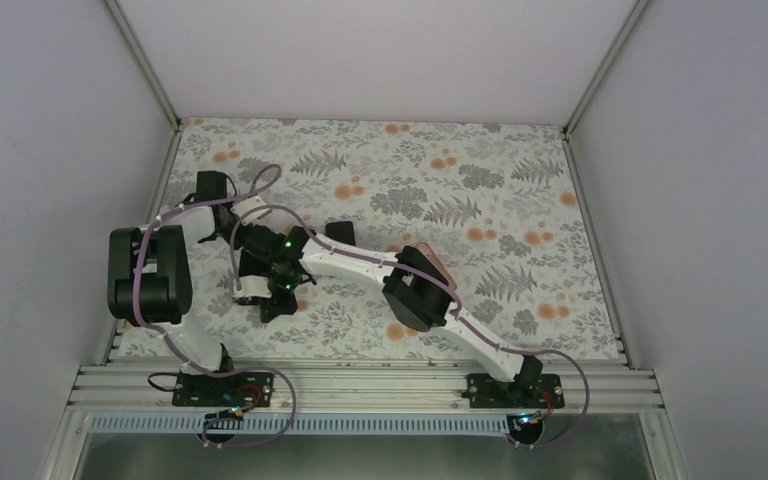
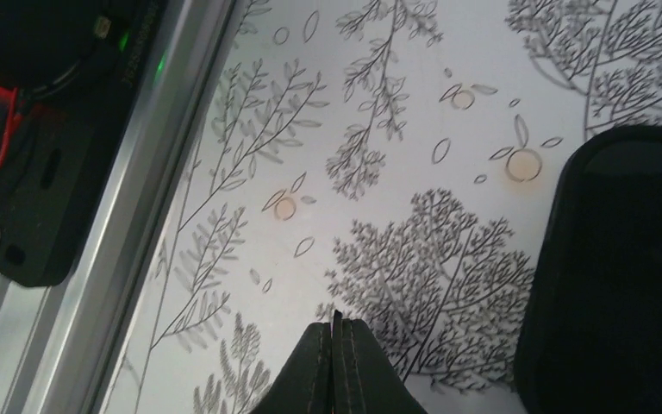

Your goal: Take the phone out of the phone case

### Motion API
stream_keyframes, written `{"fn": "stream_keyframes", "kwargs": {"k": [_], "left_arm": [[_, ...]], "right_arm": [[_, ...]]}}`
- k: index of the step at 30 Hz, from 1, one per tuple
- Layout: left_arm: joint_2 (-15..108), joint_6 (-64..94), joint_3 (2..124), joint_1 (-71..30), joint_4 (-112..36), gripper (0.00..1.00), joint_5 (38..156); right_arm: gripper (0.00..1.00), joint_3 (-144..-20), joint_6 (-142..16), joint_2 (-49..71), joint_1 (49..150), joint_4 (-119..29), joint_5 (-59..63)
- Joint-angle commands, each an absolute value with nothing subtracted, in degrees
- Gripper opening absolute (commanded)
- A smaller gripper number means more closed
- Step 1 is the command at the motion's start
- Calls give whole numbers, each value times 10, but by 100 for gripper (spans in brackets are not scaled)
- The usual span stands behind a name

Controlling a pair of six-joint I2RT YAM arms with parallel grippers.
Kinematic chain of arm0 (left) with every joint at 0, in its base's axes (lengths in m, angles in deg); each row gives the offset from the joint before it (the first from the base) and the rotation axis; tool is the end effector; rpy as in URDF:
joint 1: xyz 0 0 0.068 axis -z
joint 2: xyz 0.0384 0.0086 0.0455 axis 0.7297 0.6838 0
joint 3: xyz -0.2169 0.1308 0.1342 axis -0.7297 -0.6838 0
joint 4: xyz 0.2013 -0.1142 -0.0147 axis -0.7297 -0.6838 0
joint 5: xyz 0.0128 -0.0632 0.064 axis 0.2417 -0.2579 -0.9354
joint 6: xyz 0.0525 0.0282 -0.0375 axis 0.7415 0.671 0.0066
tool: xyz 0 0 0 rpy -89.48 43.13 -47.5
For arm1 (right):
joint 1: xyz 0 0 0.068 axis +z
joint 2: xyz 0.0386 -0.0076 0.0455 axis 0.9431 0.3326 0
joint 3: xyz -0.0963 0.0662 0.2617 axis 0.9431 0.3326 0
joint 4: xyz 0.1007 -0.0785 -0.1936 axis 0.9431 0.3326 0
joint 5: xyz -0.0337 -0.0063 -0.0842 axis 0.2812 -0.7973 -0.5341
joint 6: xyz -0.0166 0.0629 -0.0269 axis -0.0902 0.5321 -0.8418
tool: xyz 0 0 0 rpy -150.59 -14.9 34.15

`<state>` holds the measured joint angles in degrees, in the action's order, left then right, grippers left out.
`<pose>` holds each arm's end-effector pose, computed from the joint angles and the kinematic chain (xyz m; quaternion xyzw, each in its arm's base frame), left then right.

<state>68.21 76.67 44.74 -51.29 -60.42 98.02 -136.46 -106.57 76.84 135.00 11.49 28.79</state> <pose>0.3097 0.0149 0.1714 0.3963 0.8852 0.0382 0.2406 0.1902 0.4722 0.1428 -0.7573 0.5701 0.3132 0.0586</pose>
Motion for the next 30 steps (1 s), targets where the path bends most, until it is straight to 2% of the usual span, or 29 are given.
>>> {"fn": "stream_keyframes", "kwargs": {"k": [1, 5, 10, 17, 23, 30], "left_arm": [[712, 795, 434, -523, -604, 2, 1018], [738, 807, 434, -523, -616, 2, 1032], [766, 813, 428, -523, -628, 2, 1045], [761, 854, 412, -526, -682, 2, 1035], [745, 857, 422, -534, -765, 2, 1035], [731, 846, 437, -525, -858, 2, 1097]], "right_arm": [[3, -1344, -1003, 768, 1349, 20, 289], [3, -1312, -967, 763, 1349, -61, 227], [3, -1309, -947, 777, 1347, -79, 177], [3, -1170, -917, 691, 1306, -149, 141], [3, -1084, -927, 623, 1262, -157, 99], [3, -1066, -961, 584, 1236, -128, 98]]}}
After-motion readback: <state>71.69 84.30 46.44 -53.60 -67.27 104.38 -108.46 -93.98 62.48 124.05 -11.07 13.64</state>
